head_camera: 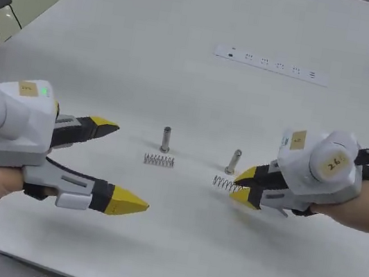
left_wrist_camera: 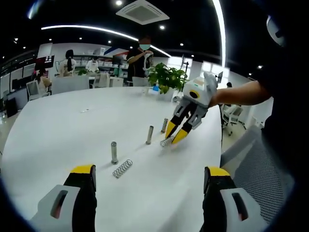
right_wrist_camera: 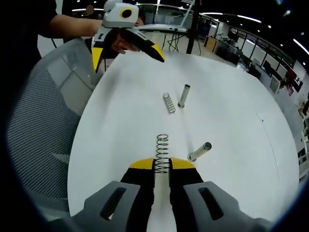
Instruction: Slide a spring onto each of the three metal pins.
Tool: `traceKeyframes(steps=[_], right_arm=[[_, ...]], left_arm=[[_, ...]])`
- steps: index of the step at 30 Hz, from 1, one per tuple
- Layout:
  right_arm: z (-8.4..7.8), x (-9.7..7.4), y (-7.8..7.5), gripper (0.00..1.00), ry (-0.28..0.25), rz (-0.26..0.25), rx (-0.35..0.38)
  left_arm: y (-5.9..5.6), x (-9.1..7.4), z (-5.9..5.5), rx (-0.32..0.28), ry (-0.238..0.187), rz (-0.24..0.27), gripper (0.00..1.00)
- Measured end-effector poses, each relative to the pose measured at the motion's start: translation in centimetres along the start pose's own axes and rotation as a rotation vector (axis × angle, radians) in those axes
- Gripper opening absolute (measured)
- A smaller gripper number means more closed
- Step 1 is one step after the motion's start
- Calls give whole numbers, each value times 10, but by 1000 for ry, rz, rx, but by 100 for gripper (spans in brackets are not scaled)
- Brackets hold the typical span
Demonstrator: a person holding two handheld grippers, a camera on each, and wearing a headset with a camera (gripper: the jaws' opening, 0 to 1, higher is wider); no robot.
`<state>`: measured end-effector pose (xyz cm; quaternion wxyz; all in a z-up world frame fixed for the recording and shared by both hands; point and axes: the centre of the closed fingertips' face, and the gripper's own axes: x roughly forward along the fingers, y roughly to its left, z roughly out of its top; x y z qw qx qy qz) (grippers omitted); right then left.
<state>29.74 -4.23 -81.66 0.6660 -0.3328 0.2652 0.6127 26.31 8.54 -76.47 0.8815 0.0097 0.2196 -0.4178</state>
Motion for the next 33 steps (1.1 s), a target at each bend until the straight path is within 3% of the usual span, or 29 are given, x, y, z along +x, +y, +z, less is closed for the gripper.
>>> traceKeyframes(steps=[5,10,18,28,33], right_arm=[[2,-6,5,8,-7,3,-9],[2,-10,15,8,2,22,-37],[3,-16,24,8,13,38,-62],[10,-25,30,8,-6,39,-61],[14,-27,33,8,-15,44,-72]], left_arm=[[-8,5,1,12,12,-30,85],[-21,13,5,33,22,-96,75],[-47,39,7,94,61,-198,69],[-63,72,6,168,96,-256,59],[-69,83,11,183,87,-283,52]])
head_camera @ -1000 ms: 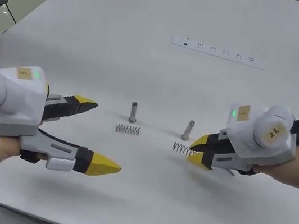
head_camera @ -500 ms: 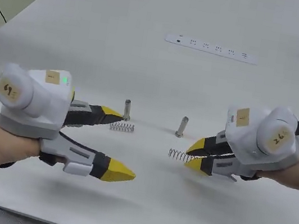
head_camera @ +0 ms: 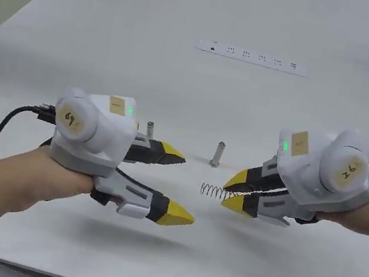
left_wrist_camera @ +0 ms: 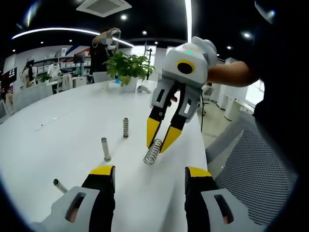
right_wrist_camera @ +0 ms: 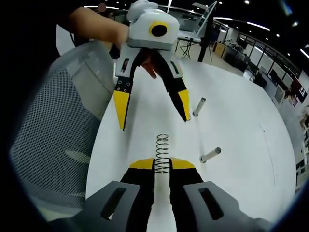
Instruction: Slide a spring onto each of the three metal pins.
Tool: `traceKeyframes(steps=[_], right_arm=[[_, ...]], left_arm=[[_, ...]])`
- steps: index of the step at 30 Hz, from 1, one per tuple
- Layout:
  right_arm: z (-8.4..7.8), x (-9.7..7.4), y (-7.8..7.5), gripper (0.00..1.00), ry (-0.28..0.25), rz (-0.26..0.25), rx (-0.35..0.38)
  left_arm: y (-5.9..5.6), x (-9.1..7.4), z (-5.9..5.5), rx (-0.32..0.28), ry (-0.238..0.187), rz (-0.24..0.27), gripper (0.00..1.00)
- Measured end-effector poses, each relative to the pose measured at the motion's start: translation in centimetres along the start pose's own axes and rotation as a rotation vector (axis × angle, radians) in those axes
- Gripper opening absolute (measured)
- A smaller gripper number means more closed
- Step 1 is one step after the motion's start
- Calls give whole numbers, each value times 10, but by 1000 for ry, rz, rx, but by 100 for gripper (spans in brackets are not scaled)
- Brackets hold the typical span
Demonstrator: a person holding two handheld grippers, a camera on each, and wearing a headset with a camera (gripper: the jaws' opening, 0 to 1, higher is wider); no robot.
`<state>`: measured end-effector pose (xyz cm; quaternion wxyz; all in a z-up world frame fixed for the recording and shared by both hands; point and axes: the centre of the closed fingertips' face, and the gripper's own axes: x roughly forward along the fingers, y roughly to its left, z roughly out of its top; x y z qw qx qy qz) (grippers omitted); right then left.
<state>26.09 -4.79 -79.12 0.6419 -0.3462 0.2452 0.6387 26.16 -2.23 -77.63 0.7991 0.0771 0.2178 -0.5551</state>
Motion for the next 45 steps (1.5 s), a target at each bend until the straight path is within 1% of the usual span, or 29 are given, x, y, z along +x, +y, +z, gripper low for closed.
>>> traceKeyframes(steps=[5,7,11,13,15,21,23,28,31,33,35,43,45], right_arm=[[3,-2,1,8,-7,1,-6],[5,-3,2,8,-12,1,-8],[7,-3,5,8,-17,7,-13],[8,-4,6,8,-21,9,-16],[9,-4,6,8,-25,9,-18],[13,-6,6,8,-36,11,-23],[14,-6,6,8,-40,11,-23],[13,-6,6,8,-37,11,-26],[13,-7,3,8,-37,-2,-40],[13,-7,4,8,-38,-1,-25],[13,-8,4,8,-42,-3,-32],[13,-8,6,9,-53,4,-20],[9,-10,6,10,-55,3,-15]], left_arm=[[-2,7,3,13,-9,-14,45],[-1,9,3,14,-12,-13,40],[0,12,10,3,-45,-14,30],[-1,14,12,2,-51,-23,26],[-3,15,13,3,-52,-34,24],[-7,18,14,14,-54,-52,12],[-8,19,13,19,-48,-57,5],[-10,21,13,41,-44,-68,4],[-12,21,15,46,-49,-74,2],[-13,21,16,54,-48,-75,2],[-13,21,16,55,-47,-77,2],[-16,21,16,66,-41,-93,2],[-15,20,17,65,-43,-94,2]])
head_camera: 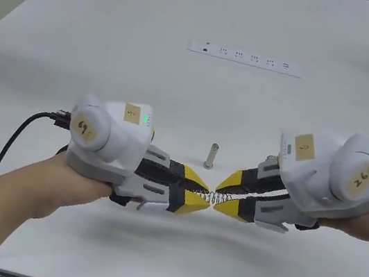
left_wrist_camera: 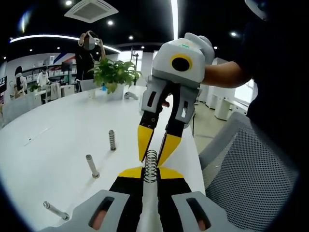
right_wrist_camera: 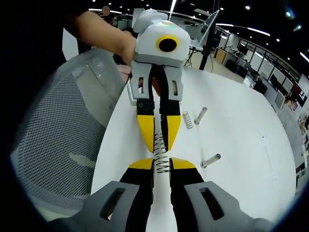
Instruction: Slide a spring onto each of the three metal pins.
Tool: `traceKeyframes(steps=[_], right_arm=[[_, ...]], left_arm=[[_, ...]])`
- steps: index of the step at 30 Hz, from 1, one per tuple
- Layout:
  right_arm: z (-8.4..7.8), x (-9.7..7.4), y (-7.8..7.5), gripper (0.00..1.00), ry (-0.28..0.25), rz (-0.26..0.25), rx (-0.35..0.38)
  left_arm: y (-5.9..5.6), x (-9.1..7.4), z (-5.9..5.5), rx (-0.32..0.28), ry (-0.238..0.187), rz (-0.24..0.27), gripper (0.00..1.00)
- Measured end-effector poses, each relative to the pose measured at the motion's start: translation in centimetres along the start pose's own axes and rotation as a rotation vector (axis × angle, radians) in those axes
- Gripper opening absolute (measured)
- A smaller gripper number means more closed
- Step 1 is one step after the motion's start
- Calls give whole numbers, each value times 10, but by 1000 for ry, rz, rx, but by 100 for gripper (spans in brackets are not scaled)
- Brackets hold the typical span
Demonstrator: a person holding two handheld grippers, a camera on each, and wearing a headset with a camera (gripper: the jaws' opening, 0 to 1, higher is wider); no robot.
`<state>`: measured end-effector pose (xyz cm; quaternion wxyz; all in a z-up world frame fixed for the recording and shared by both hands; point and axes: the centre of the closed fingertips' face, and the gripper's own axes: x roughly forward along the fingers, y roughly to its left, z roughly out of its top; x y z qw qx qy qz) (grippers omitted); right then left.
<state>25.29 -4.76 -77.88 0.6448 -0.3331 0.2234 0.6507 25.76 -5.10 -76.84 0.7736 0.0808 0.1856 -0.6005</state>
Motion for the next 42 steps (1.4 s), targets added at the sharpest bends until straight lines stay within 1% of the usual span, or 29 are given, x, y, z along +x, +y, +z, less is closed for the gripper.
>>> traceKeyframes(steps=[1,3,6,9,11,15,18,19,20,24,26,30,34,36,41,42], right_arm=[[-3,-1,0,11,-3,-5,3],[-11,-3,0,11,2,-9,40],[-15,-6,0,10,-16,-20,57],[-10,-7,0,11,-51,-21,87],[-9,-7,2,11,-52,-14,89],[-2,-7,5,9,-87,-4,86],[-3,-6,5,8,-80,5,92],[-3,-6,5,8,-77,6,104],[-4,-5,5,8,-72,9,131],[-1,-8,5,8,-82,9,156],[3,-11,5,7,-90,2,150],[10,-16,5,7,-100,12,134],[22,-20,7,7,-135,24,121],[29,-20,7,7,-151,28,113],[42,-19,10,7,-165,34,82],[46,-19,11,7,-176,39,83]], left_arm=[[0,-1,0,0,1,0,2],[1,-2,0,1,2,0,2],[-2,-3,1,1,1,-16,2],[-4,-2,0,7,11,-26,2],[-4,-2,1,7,11,-29,2],[-5,-2,0,7,16,-34,2],[-5,-3,0,8,18,-37,2],[-5,-3,0,12,19,-36,2],[-5,-3,0,14,22,-35,2],[-6,-3,-2,13,30,-35,2],[-6,-4,-3,6,28,-34,2],[-8,-3,-6,4,36,-38,2],[-9,-2,-9,0,45,-41,2],[-10,-1,-10,4,49,-45,2],[-11,1,-11,10,54,-48,2],[-12,2,-11,11,53,-51,2]])
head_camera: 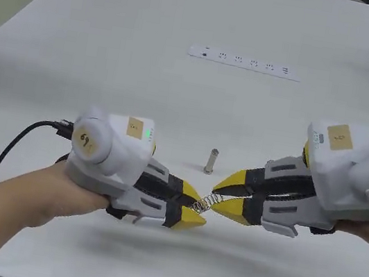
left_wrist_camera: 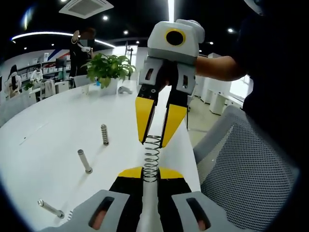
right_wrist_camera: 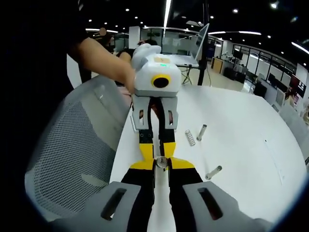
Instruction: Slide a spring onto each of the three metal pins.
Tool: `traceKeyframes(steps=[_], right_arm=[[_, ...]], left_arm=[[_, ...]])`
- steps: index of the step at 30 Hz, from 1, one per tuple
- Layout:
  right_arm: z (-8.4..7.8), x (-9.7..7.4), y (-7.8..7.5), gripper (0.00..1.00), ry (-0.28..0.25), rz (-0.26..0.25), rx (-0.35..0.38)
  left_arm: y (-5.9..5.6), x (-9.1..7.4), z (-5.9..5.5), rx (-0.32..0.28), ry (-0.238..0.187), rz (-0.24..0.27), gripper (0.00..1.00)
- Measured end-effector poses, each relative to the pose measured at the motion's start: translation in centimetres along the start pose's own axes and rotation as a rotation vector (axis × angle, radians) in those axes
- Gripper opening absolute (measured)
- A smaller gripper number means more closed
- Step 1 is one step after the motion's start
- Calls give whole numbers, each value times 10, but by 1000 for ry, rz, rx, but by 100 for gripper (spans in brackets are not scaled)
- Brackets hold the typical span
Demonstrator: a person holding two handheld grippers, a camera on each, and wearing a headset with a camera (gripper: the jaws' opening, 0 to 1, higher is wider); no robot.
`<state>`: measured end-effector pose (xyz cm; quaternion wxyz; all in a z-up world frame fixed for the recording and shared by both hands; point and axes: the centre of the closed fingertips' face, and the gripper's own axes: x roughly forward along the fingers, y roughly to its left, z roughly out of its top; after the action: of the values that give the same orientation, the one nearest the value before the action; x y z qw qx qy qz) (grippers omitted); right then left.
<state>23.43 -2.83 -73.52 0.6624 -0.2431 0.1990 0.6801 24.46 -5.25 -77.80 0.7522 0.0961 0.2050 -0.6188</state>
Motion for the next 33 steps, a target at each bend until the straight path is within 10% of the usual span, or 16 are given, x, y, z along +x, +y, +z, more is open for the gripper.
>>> traceKeyframes(steps=[33], right_arm=[[13,4,4,7,-55,-20,-36]], left_arm=[[-5,2,5,-17,-23,0,2]])
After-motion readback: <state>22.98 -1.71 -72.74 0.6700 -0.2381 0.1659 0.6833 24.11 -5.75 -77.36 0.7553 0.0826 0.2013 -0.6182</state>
